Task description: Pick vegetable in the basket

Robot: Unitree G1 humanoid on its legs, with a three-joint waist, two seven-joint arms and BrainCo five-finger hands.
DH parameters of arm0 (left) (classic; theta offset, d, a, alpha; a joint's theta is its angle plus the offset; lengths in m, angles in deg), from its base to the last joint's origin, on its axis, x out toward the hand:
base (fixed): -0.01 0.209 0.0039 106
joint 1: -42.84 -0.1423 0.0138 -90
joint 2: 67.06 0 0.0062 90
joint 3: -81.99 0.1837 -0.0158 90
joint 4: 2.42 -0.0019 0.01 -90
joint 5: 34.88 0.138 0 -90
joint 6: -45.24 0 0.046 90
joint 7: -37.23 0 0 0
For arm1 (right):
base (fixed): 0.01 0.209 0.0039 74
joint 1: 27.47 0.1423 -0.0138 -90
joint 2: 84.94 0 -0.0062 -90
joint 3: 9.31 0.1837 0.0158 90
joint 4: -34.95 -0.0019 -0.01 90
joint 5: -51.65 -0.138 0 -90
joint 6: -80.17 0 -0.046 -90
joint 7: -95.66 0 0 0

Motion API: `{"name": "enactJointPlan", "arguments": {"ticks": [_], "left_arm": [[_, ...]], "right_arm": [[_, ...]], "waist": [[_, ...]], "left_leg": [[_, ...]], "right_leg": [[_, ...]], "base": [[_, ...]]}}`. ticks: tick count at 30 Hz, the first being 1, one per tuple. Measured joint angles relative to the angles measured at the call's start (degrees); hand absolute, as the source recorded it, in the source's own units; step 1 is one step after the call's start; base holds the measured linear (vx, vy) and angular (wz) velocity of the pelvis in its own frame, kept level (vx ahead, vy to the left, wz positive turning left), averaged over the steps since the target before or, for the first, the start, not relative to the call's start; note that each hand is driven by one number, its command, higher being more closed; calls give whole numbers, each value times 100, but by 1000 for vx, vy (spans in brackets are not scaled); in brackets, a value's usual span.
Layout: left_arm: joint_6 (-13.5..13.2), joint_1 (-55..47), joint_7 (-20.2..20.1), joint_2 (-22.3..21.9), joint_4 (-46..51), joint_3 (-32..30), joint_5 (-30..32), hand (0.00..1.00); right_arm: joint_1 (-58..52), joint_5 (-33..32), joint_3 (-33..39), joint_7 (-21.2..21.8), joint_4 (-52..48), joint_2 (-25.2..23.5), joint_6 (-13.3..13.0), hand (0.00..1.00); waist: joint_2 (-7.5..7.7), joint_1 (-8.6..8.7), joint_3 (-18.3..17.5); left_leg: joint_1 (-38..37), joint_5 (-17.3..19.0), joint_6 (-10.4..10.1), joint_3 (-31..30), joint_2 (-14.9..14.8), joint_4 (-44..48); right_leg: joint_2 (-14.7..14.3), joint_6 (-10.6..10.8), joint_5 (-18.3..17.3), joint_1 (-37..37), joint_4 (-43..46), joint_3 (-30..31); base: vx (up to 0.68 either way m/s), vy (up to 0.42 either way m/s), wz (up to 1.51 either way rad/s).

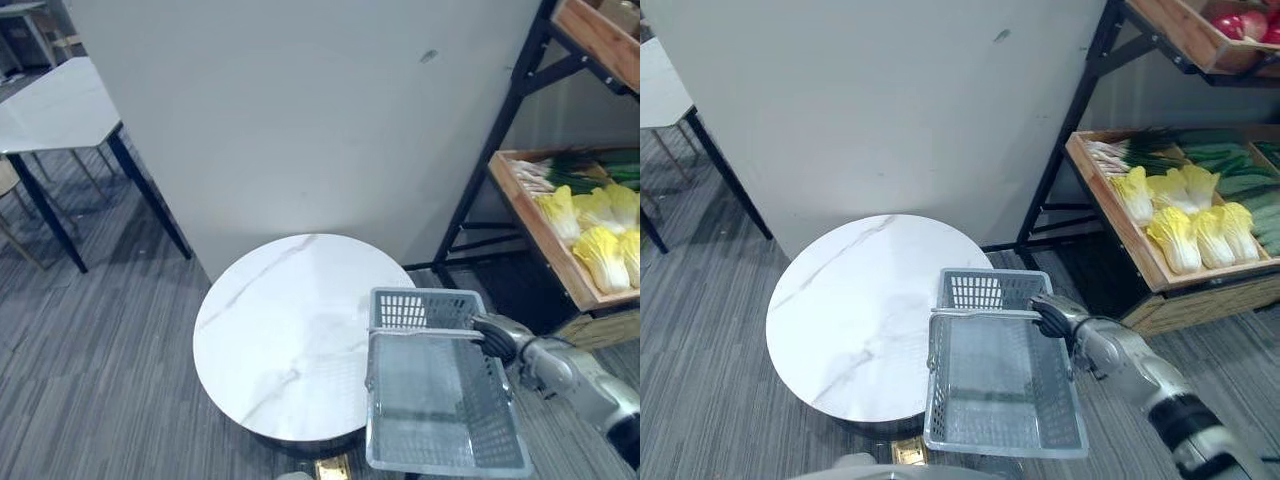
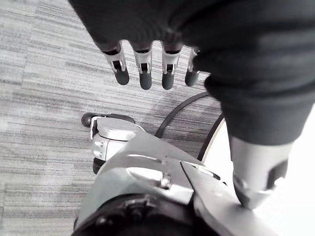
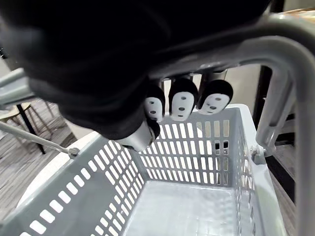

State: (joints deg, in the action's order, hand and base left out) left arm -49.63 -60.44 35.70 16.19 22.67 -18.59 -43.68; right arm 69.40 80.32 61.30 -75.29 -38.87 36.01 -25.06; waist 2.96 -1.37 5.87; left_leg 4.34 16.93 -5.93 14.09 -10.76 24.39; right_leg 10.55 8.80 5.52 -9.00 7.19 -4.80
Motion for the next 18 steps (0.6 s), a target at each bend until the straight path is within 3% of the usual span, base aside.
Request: {"name": "enactJointPlan", "arguments": {"ticks": [2,3,4,5,6,8,10,15,16,17,18], "left_arm": [[4,75,8,133,1,82,272,0],[11,129,2,256,-6,192,379,0],[13,156,6,272,-27,240,484,0],[8,278,26,177,-109,238,572,0],[3,293,31,142,-110,242,623,0],[23,288,36,221,-111,324,682,0],[30,262,46,249,-107,407,698,0],[44,279,50,273,-126,403,722,0],[43,291,54,286,-113,403,721,0],[43,329,66,298,-116,403,709,0],[43,349,75,294,-122,402,700,0]], "right_arm": [[-74,11,254,-41,-196,1,42,100],[-153,17,383,-62,-418,-5,89,100],[-171,30,378,-81,-434,-33,117,100],[-152,73,320,-81,-470,-66,147,100],[-155,73,260,-81,-507,-76,121,100],[-160,75,232,-83,-458,-159,107,100],[-41,139,254,-91,-422,-241,103,100],[264,208,304,-159,-364,-603,103,100],[310,243,284,-198,-326,-680,108,100],[326,243,250,-251,-302,-705,112,100],[326,243,239,-253,-277,-704,115,100]], "waist": [[92,116,16],[187,158,43],[177,172,58],[-85,133,159],[-170,145,244],[-77,129,266],[-2,28,216],[30,-91,82],[13,-141,-5],[-24,-157,-60],[-45,-180,-74]], "left_leg": [[398,178,199,282,118,419],[581,196,423,434,304,500],[589,135,529,591,288,358],[454,-35,743,1054,109,-2],[313,-180,820,1253,54,-288],[-61,-397,878,1705,124,-717],[-222,-469,953,2234,145,-918],[-223,-627,998,3767,19,-1082],[-106,-628,998,4114,-143,-919],[12,-634,1003,4397,-341,-724],[41,-651,1006,4494,-429,-648]], "right_leg": [[116,58,204,-389,-115,337],[253,-54,148,-567,-418,465],[320,-237,-19,-529,-647,280],[349,-709,-277,-684,-132,-369],[421,-979,-389,-877,1295,-1021],[645,-1213,-774,-456,2590,-1789],[690,-1063,-1237,62,3011,-2067],[1075,-889,-1221,896,2890,-2474],[1051,-502,-1294,960,2290,-2574],[891,-245,-1478,1013,1650,-2820],[793,-162,-1538,1069,1328,-2913]], "base": [[-216,219,-72],[-262,251,-81],[-272,230,-109],[-284,229,-119],[-239,230,-121],[-117,240,-105],[-142,193,-145],[-160,31,-165],[-148,-151,-175],[-131,-197,-166],[-89,-281,-138]]}}
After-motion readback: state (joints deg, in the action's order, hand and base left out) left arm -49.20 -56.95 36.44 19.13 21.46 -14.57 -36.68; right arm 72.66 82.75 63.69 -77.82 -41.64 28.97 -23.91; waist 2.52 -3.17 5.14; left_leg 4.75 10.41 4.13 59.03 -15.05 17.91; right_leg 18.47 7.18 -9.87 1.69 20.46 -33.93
